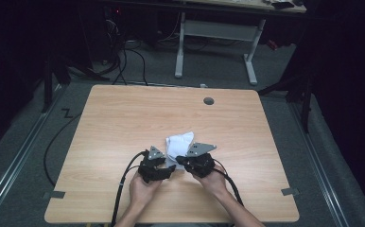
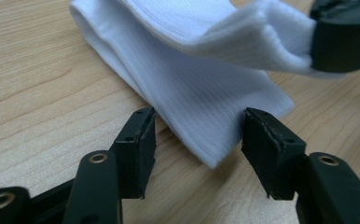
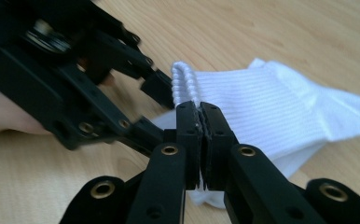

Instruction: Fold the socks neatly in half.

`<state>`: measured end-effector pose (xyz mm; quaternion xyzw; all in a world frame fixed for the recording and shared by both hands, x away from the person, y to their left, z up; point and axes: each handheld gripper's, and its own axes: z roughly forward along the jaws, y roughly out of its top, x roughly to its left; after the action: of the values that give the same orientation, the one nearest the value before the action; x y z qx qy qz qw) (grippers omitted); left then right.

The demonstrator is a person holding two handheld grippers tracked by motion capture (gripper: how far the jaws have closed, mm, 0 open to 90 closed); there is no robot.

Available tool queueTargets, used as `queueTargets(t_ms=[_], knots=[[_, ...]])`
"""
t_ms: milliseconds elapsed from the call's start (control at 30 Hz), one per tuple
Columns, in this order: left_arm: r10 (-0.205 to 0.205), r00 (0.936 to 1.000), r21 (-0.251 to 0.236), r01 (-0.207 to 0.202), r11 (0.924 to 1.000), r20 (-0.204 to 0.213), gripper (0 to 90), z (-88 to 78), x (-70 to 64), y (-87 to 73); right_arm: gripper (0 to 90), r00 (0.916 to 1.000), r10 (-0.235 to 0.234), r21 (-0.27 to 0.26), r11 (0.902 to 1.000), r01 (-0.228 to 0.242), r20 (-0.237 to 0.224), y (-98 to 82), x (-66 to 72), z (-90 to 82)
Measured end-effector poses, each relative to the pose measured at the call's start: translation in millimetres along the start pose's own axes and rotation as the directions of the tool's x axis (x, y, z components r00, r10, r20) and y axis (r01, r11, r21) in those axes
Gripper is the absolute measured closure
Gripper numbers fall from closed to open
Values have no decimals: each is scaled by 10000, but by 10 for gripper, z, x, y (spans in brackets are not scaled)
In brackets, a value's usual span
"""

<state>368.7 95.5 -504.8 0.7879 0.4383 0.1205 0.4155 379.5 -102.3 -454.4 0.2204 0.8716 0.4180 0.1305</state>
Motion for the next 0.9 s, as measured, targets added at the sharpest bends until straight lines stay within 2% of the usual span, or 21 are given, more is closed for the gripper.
queueTargets(t_ms=[67,100,133,167,200,267,367,400,433,533,567,600,667,733,767,800,833,867,900], knots=[[2,10000,-1,-2,10000,-5,447,0,0,0,872,10000,-36,79,10000,37,-64,-3,10,7],[-4,10000,8,4,10000,-9,441,-2,0,1,861,9997,58,558,9984,-45,-243,-59,3,83],[29,10000,49,-28,10000,-94,435,-17,-1,-1,840,9994,136,765,9970,-112,-313,-106,-16,138],[29,10000,49,-28,10000,-94,419,-17,-1,-1,840,9994,136,765,9970,-112,-313,-106,-16,138],[131,9996,52,-130,9999,-265,419,-36,-18,-4,798,9988,325,859,9959,-293,-357,-154,-37,179],[353,9983,-181,-362,9992,-464,397,-116,-86,-21,738,9965,724,698,9951,-693,-427,-204,-68,189],[414,9981,-529,-439,9976,-466,388,-232,-132,2,712,9971,647,297,9975,-635,-399,-143,-45,94],[266,9989,-819,-297,9962,-380,388,-293,-119,45,711,9958,816,-74,9966,-820,-417,-102,-65,27],[141,9994,-974,-171,9951,-311,388,-319,-103,76,711,9957,858,-196,9961,-866,-360,-86,-86,7],[-49,9997,-1249,19,9922,-241,394,-347,-78,134,714,9939,1082,-305,9936,-1089,-231,-66,-139,-20],[21,9994,-1334,-65,9910,-334,394,-348,-78,162,715,9922,1236,-341,9917,-1240,-142,-63,-167,-26],[245,9981,-1381,-322,9899,-572,406,-337,-85,195,715,9906,1368,-352,9900,-1369,-63,-62,-193,-30],[256,9974,-1244,-337,9917,-667,420,-266,-50,265,717,9848,1727,-394,9843,-1718,186,-69,-250,-20],[229,9974,-1111,-303,9933,-676,420,-225,-31,282,717,9825,1842,-393,9823,-1831,262,-75,-268,-6],[225,9974,-900,-287,9955,-687,420,-180,-13,293,716,9800,1962,-371,9801,-1951,316,-81,-283,17],[217,9973,-482,-251,9985,-701,417,-100,7,277,707,9769,2095,-162,9778,-2090,413,-99,-299,82],[217,9973,-482,-251,9985,-701,417,-100,7,277,707,9769,2095,-162,9778,-2090,413,-99,-299,82],[435,9962,-148,-447,9989,-752,416,-60,-18,240,689,9763,2092,100,9776,-2101,548,-115,-297,144],[540,9956,-145,-553,9984,-763,420,-62,-38,216,680,9756,2115,136,9770,-2126,586,-123,-299,163]])
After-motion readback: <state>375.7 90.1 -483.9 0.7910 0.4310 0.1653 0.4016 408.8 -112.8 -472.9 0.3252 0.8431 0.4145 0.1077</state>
